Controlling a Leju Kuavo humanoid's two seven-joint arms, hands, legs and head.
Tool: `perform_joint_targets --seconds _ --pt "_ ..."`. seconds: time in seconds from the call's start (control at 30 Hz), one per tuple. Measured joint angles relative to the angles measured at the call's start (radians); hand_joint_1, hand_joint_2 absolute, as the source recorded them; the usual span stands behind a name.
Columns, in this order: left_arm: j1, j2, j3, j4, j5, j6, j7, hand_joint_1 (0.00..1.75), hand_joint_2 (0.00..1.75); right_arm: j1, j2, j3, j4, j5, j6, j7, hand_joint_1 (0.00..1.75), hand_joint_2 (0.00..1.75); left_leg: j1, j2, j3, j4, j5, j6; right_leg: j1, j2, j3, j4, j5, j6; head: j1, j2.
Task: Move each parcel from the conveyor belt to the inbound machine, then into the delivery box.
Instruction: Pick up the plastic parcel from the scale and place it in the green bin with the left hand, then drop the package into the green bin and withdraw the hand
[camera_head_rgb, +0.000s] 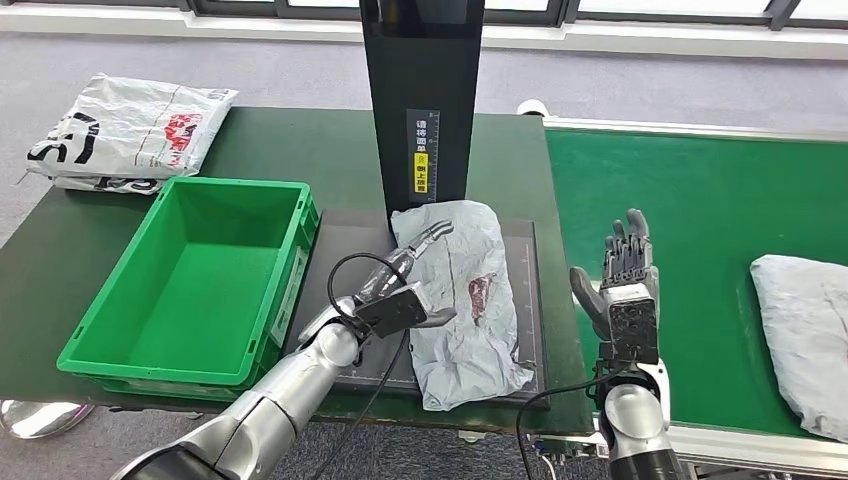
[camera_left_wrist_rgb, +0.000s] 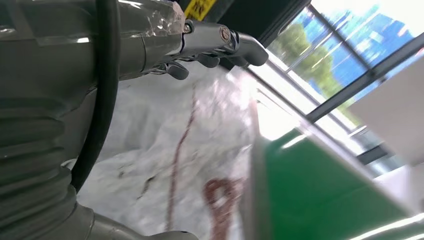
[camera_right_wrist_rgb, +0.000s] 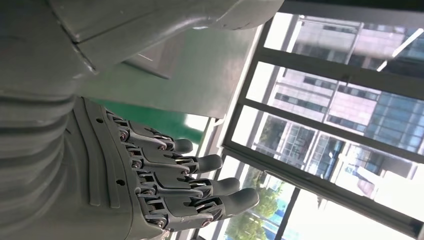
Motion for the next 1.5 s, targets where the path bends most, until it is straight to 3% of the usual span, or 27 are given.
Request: perform_joint_targets --seconds 0.13,0.17,0.27,0.3,0.4,0.87,1.17,1.3,1.4,1.5 --pt "-0.007 0.008 -0.047 0.048 -0.095 -0.018 0.046 0.0 1.75 -0.015 0.0 -0.018 0.006 -0.027 -0.009 -0.011 0.0 1.75 0.0 0.0 0.0 0.0 0.0 0.0 0.0 0.0 0.0 0.0 0.0 0.0 0.0 0.0" --pt "-0.009 0.009 -0.057 0.06 -0.112 -0.026 0.055 0.07 1.75 -0.02 0.0 -0.024 0.009 -0.03 -0.008 -0.01 0.0 1.75 0.0 0.0 0.0 0.0 0.0 0.0 0.0 0.001 0.0 0.0 0.0 0.0 0.0 0.0" --pt "-0.014 0.016 -0.084 0.096 -0.171 -0.049 0.098 1.38 1.75 -0.031 0.0 -0.039 0.022 -0.034 -0.002 -0.009 0.0 1.75 0.0 0.0 0.0 0.0 0.0 0.0 0.0 0.0 0.0 0.0 0.0 0.0 0.0 0.0" --pt "-0.017 0.018 -0.094 0.107 -0.197 -0.052 0.12 1.75 1.75 -0.034 0.0 -0.043 0.026 -0.035 0.001 -0.01 0.0 1.75 0.0 0.0 0.0 0.0 0.0 0.0 0.0 0.0 0.0 0.0 0.0 0.0 0.0 0.0" --pt "-0.028 0.025 -0.125 0.131 -0.258 -0.044 0.177 1.75 1.75 -0.041 0.0 -0.047 0.038 -0.035 0.008 -0.015 0.0 1.75 0.0 0.0 0.0 0.0 0.0 0.0 0.0 0.0 0.0 0.0 0.0 0.0 0.0 0.0" --pt "-0.061 0.029 -0.155 0.162 -0.318 -0.007 0.264 1.75 1.75 -0.047 0.003 -0.052 0.047 -0.023 0.024 -0.008 0.0 1.75 0.0 0.0 0.001 0.0 0.001 -0.001 0.0 0.0 0.001 0.0 0.0 0.0 0.0 0.0" --pt "-0.071 0.027 -0.092 0.083 -0.205 0.215 0.278 1.75 1.75 -0.006 0.007 -0.056 0.016 -0.013 0.012 0.003 0.0 1.75 0.0 0.0 0.001 0.0 0.001 -0.001 0.0 0.0 0.0 0.001 0.0 0.0 0.0 0.0" --pt "-0.071 0.031 -0.017 0.003 -0.173 0.417 0.263 1.75 1.75 0.004 0.009 -0.061 0.006 -0.014 0.003 0.003 0.0 1.75 0.0 0.0 0.0 0.0 0.001 -0.001 0.0 0.001 0.0 0.001 0.0 -0.001 0.0 0.0" --pt "-0.06 0.044 0.07 -0.098 -0.271 0.552 0.284 1.75 1.75 0.005 0.014 -0.07 0.004 -0.013 -0.007 0.003 0.0 1.75 0.0 0.001 0.0 0.0 0.001 -0.001 0.0 0.001 0.0 0.001 0.0 -0.001 0.0 0.0" --pt "-0.041 0.053 0.173 -0.2 -0.397 0.581 0.292 1.75 1.75 0.005 0.017 -0.071 0.002 -0.01 -0.015 0.004 0.0 1.75 0.001 0.001 0.0 0.0 0.001 -0.001 0.0 0.001 -0.001 0.002 0.0 -0.001 0.0 0.0"
